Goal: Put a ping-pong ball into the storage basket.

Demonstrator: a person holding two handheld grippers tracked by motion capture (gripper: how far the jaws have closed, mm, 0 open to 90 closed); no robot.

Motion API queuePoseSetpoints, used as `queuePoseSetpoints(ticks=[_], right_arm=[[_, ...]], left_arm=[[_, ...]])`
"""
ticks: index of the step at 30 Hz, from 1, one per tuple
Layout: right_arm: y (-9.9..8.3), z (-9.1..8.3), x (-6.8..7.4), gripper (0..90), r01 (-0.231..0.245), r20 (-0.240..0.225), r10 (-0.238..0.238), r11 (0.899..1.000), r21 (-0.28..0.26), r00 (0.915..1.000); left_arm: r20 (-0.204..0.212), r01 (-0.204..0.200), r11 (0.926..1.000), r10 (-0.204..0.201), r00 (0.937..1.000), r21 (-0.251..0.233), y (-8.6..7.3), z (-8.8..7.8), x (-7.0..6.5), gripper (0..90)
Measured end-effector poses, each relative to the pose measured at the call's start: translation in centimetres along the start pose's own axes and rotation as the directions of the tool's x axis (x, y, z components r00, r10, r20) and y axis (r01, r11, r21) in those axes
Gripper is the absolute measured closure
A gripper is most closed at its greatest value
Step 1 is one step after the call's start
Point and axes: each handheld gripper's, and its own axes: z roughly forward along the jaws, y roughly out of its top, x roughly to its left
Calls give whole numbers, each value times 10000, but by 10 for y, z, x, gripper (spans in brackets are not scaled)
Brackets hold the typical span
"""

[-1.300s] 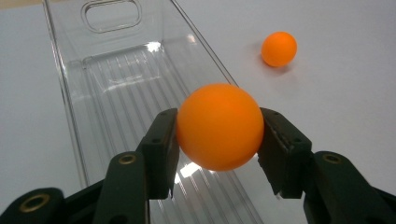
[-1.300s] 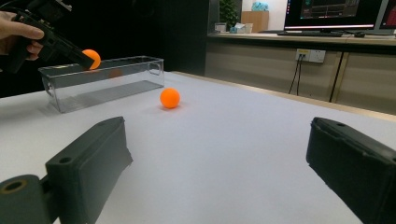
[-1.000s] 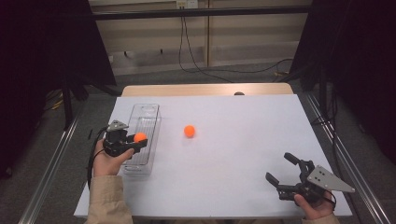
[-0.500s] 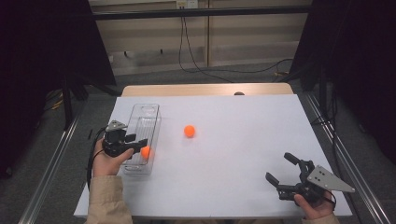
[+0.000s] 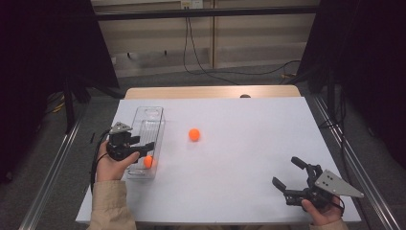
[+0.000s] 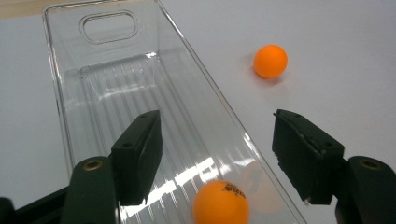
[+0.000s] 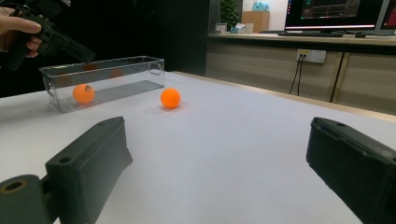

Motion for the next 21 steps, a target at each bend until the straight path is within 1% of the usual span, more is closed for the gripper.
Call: queuePoseSetpoints(ticks=[7,9,10,13,14,17,20,21], right_arm=[[0,0,0,48,6,-13,-6,10000,12,10000],[0,0,0,48,-3,-13,3,10000,20,10000],[0,0,0,48,-8,-4,8,10000,10,10000],[0,0,0,48,-12,6,12,10000,3,10000],[0,0,0,48,-15,3,15,10000,12,10000],[0,1,0,48,-21,4,21,10000,3,10000],[0,1,1,48,-8,-14,8,10000,14,10000],[0,1,1,48,-5,-14,5,10000,20,10000]], left_arm=[[203,-147,9999,147,9997,-17,4,1,-7,298],[337,-184,9998,183,9993,17,5,2,-9,293],[394,-127,9999,129,9991,-59,6,2,-11,286],[436,-177,9998,179,9989,-49,7,2,-14,249],[515,-143,9999,148,9986,-93,8,3,-15,245],[583,-141,9999,146,9982,-87,9,4,-18,223],[628,-145,9999,151,9979,-94,10,5,-20,217],[616,-147,9999,152,9980,-83,10,5,-21,202]])
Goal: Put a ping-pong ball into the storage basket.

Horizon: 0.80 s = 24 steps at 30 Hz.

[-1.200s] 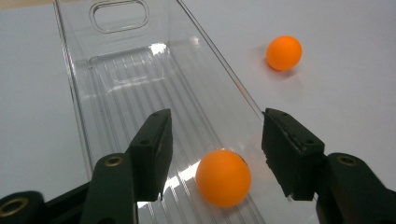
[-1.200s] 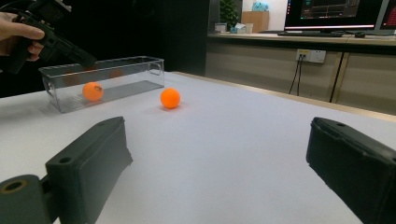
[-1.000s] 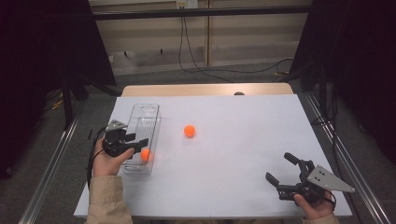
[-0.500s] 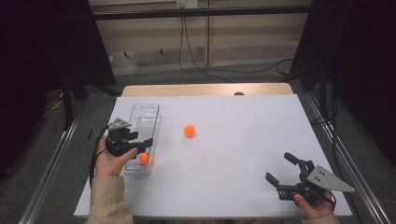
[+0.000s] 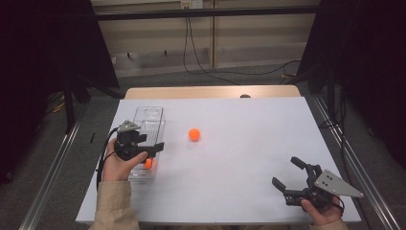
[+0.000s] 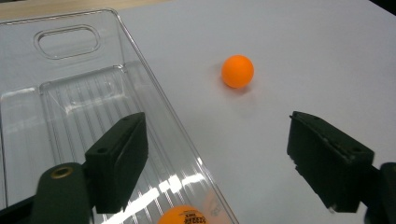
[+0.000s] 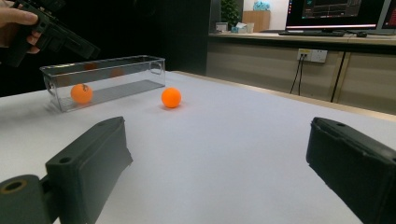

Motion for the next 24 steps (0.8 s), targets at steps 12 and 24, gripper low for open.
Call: queuePoseSetpoints(ticks=[12,24], right_arm=[[0,0,0,48,-10,-6,10,10000,12,10000],[0,0,0,48,-1,-14,1,10000,30,10000]], left_arm=[[13,-38,10000,38,10000,46,2,6,-5,150],[189,-140,9999,139,9997,56,4,13,-16,125]])
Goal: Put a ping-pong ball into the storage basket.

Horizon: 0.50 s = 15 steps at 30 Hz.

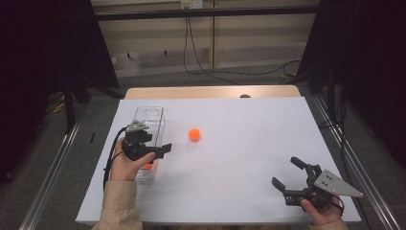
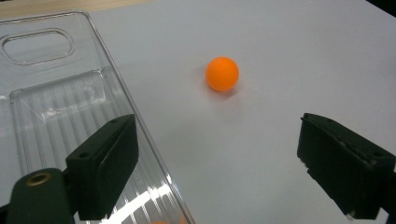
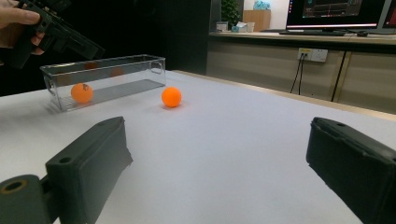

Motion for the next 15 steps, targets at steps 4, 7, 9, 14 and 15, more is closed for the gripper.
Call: queuePoseSetpoints(ticks=[4,7,9,14,15], right_arm=[[0,0,0,48,-19,9,19,10000,-10,10000],[0,0,0,48,8,-1,-8,10000,17,10000],[0,0,0,48,20,-10,-20,10000,26,10000],[0,0,0,48,-20,33,20,10000,13,10000],[0,-1,0,48,-23,42,23,10000,1,10000]], left_arm=[[13,-67,10000,67,10000,11,1,2,-2,121],[52,-93,10000,93,9999,19,1,4,-5,120],[70,-116,9999,116,9999,-13,2,5,-6,119],[78,-134,9999,134,9999,-25,3,6,-8,118],[42,-163,9999,163,9999,-31,3,7,-8,118]])
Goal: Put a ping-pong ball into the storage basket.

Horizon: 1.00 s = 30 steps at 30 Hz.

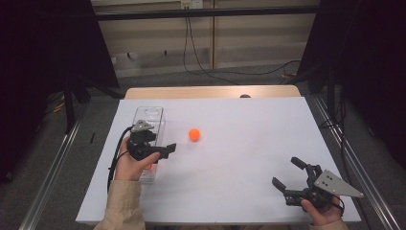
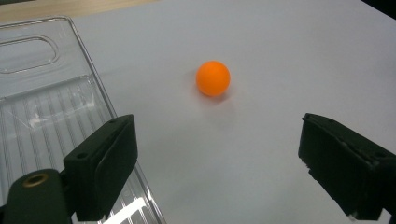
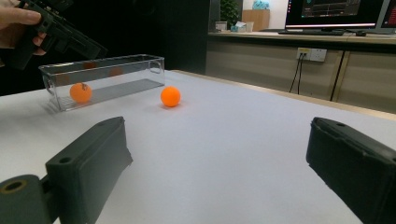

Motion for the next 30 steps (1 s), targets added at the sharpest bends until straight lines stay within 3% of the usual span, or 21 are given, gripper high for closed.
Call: queuePoseSetpoints(ticks=[30], right_arm=[[0,1,0,48,22,-51,-21,10000,39,10000]], left_arm=[[77,-203,9998,204,9998,-74,6,16,-19,111]])
